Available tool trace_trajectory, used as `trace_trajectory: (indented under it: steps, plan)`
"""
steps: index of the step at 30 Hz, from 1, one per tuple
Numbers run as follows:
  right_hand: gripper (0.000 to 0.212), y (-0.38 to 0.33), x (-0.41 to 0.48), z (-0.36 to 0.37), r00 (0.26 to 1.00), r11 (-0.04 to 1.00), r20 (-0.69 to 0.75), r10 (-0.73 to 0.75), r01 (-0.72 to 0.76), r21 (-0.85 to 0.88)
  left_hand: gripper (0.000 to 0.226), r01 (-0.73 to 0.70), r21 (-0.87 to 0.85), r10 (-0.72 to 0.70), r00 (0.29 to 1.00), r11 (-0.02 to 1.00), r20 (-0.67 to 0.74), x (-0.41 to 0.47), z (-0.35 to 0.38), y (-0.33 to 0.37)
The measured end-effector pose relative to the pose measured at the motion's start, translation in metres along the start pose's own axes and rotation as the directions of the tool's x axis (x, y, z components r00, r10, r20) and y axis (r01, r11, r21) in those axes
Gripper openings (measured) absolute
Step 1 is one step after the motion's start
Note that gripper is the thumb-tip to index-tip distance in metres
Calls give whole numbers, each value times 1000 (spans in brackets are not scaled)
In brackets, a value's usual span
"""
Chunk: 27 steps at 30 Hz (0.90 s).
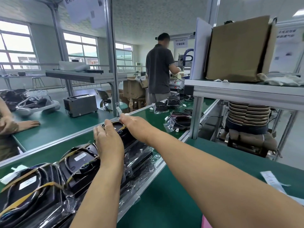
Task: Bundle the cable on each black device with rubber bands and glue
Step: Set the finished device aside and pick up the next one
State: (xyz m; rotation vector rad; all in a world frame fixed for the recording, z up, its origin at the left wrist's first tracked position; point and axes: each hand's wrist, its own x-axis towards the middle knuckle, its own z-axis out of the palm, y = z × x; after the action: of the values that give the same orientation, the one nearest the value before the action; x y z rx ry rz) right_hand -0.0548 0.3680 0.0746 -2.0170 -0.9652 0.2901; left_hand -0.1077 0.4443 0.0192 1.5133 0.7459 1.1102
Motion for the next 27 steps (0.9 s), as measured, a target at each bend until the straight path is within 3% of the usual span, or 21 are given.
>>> trace_trajectory:
  steps: [7, 13, 17, 20, 22, 25, 27]
  plan:
    - [54, -1, -8, 5, 998, 997, -16, -58, 57, -54, 66, 35, -18, -35, 999, 999, 22, 1, -3, -3]
    - [53, 10, -16, 2, 997, 998, -51, -50, 48, -48, 31, -23, 49, 21, 999, 999, 46, -3, -7, 3]
    - [50, 15, -21, 1, 996, 996, -57, -64, 60, -67, 39, -43, 30, 42, 998, 999, 39, -3, -10, 1]
    - [37, 17, -22, -1, 994, 997, -80, -70, 66, -45, 58, -84, 30, 82, 996, 996, 36, -1, -16, -3]
    - [31, 19, -24, -1, 993, 997, -86, -76, 74, -32, 57, -112, 24, 111, 993, 993, 39, -3, -18, -2]
    - [45, 20, -29, -1, 993, 996, -91, -82, 78, -40, 56, -121, 8, 120, 992, 993, 37, -5, -20, -2]
    - [35, 24, -29, -2, 992, 995, -89, -92, 88, -42, 56, -129, 18, 128, 991, 991, 42, -5, -20, -2]
